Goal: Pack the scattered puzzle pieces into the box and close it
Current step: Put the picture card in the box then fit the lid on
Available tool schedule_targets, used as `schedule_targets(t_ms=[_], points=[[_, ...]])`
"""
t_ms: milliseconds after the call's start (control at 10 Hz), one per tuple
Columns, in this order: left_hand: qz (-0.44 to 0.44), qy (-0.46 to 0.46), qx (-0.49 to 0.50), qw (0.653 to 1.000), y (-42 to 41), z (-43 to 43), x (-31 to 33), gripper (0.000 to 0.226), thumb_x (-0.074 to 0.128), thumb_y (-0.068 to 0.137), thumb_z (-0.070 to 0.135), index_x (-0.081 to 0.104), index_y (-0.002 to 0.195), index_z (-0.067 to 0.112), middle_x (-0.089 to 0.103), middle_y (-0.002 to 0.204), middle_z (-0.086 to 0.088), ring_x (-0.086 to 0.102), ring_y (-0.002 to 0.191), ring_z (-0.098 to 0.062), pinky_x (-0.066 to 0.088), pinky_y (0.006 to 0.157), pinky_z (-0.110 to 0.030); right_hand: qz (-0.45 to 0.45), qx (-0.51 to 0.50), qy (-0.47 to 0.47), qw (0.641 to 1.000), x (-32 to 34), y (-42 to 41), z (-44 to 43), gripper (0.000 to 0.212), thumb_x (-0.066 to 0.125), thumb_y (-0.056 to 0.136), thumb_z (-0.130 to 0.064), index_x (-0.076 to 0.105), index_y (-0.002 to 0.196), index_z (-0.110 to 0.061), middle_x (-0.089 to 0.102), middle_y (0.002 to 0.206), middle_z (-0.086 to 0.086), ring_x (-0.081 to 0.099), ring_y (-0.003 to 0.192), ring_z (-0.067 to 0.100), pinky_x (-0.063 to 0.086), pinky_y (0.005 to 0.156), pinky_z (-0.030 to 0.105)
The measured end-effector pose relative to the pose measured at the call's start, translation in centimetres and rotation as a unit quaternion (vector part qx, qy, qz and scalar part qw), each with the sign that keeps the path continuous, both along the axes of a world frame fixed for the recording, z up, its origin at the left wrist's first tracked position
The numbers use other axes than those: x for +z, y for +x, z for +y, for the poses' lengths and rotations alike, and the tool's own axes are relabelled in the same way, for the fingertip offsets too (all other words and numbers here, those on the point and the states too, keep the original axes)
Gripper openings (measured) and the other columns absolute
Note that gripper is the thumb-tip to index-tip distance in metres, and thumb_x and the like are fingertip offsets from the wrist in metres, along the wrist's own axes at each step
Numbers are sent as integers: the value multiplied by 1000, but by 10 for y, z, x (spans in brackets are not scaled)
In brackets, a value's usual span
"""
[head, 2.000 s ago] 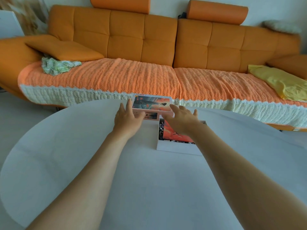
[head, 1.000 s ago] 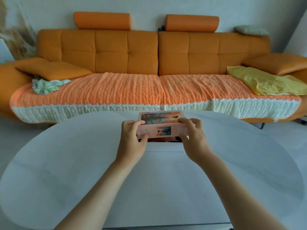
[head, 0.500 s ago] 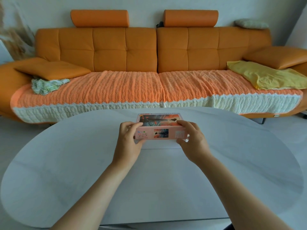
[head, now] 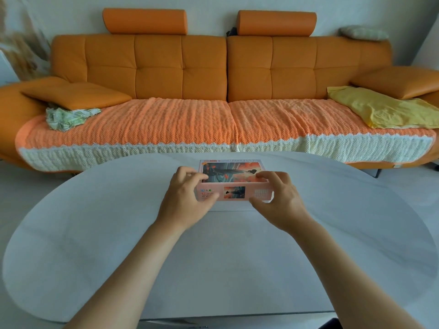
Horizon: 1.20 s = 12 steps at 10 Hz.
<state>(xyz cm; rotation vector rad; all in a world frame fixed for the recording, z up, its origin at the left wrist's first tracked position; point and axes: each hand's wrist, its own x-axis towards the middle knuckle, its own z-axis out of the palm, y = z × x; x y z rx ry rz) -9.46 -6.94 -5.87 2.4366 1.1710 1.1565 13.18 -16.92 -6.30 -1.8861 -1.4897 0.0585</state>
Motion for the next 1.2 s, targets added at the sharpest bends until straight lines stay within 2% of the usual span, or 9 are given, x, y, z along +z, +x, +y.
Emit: schedule_targets(t_ms=[100,200,300,400,600,700,1000,1100,1200], points=[[52,-2,12,999,8,7,24,50,42,90,51,63,124,21,47,135,1,39,129,-15,37,99,-32,-48,-39,-18,998,17,-1,8,42,47,89,-57,51,128,-41,36,144,2,46,123,28,38,105,49],[148,-64,-28,987,21,17,31,51,29,101,49,41,146,27,29,157,4,20,145,-14,20,117,-38,-74,-1,-66,995,27,-4,20,48,36,96,-53,41,141,-37,31,153,-1,32,137,23,25,112,45],[218,-141,-49,964,29,23,23,58,27,101,52,25,153,27,13,162,7,6,149,-9,9,121,-38,-93,60,-84,990,28,-3,28,43,32,101,-46,45,139,-30,43,140,-8,37,130,15,35,105,38],[218,-158,-47,962,28,24,16,61,27,100,55,21,154,28,8,162,10,1,148,-6,8,120,-35,-85,72,-103,988,26,3,30,45,33,100,-49,45,138,-31,43,139,-13,35,126,9,37,101,32],[264,-146,-44,952,25,21,2,63,22,99,58,14,155,29,2,163,11,-4,148,-6,7,121,-37,-83,80,-126,985,2,5,31,55,22,94,-60,35,141,-36,34,147,-12,27,136,12,41,105,45],[271,-150,-43,950,26,20,-2,63,22,100,57,12,155,28,0,163,10,-6,148,-7,6,121,-37,-74,78,-109,988,-2,2,29,48,31,98,-51,38,142,-31,35,144,-11,28,134,12,37,108,39],[264,-168,-52,949,26,20,-9,65,21,99,58,3,156,29,-11,162,8,-16,147,-6,-5,120,-38,-32,68,-133,988,-10,4,25,56,29,95,-61,31,147,-39,17,159,-12,6,149,12,24,118,44],[228,-188,-66,953,23,15,-2,66,25,99,57,3,155,31,-4,163,9,-10,148,-6,-7,120,-39,-15,90,-138,986,3,0,21,53,32,97,-60,36,144,-38,26,155,-15,19,145,15,28,116,45],[114,-152,-50,981,17,10,34,65,35,97,58,19,154,31,12,162,8,2,149,-10,1,121,-41,33,65,-96,993,37,4,12,55,33,96,-62,30,147,-44,13,161,-13,14,148,15,18,117,45]])
